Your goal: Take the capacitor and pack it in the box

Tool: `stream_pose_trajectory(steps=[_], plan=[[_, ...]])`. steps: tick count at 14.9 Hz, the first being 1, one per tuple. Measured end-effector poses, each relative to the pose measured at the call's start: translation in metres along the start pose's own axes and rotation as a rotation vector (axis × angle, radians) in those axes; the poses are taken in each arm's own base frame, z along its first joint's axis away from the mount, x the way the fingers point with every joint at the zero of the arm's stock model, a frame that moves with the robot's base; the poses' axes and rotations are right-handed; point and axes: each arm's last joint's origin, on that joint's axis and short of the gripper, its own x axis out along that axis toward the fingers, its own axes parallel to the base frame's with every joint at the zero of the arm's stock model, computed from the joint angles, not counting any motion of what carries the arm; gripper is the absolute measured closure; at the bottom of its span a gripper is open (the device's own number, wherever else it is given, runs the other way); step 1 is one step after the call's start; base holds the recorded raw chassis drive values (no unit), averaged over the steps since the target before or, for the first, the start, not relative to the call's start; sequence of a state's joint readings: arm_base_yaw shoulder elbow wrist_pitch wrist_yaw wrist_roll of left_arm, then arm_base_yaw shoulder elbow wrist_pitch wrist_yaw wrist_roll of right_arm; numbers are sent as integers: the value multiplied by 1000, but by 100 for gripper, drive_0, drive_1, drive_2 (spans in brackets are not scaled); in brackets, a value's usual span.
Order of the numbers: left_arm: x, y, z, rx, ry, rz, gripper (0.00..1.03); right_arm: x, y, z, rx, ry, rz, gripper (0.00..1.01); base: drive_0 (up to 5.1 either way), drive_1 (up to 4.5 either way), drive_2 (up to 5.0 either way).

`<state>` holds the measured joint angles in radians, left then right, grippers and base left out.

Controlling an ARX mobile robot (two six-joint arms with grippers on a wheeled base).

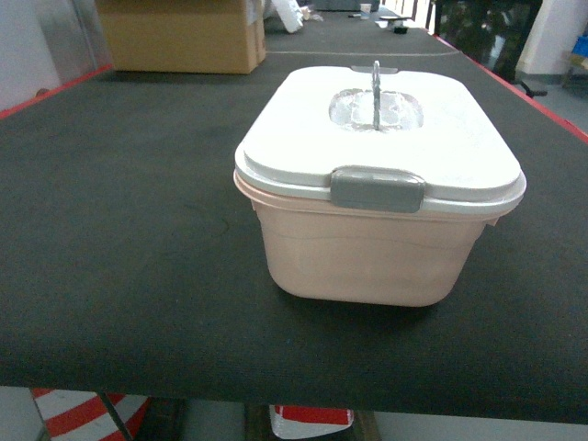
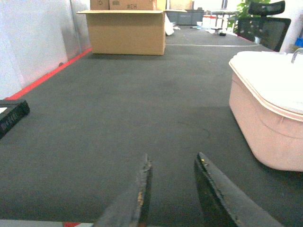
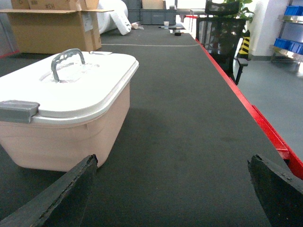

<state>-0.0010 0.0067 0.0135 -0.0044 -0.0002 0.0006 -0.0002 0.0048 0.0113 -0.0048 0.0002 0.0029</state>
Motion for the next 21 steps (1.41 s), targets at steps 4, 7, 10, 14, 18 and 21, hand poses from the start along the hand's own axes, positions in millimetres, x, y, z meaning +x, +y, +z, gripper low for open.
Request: stream_pose_trajectory(steps=[4, 7, 10, 14, 18, 21], plan=[[0, 0, 0, 0, 0, 0, 35, 0, 0, 0, 0, 0, 0, 3, 0, 0, 0], [0, 0, 0, 1, 0, 0, 3, 0, 0, 0, 0, 0, 0, 3, 0, 0, 0], [0, 0, 0, 0, 0, 0, 5, 0, 0, 0, 0, 0, 0, 3, 0, 0, 0], [0, 0, 0, 0, 0, 0, 5, 0, 0, 0, 0, 0, 0, 3, 0, 0, 0], [0, 0, 0, 0, 0, 0, 5, 0, 0, 0, 0, 0, 0, 3, 0, 0, 0], [0, 0, 0, 0, 0, 0, 5, 0, 0, 0, 0, 0, 0, 3, 0, 0, 0]])
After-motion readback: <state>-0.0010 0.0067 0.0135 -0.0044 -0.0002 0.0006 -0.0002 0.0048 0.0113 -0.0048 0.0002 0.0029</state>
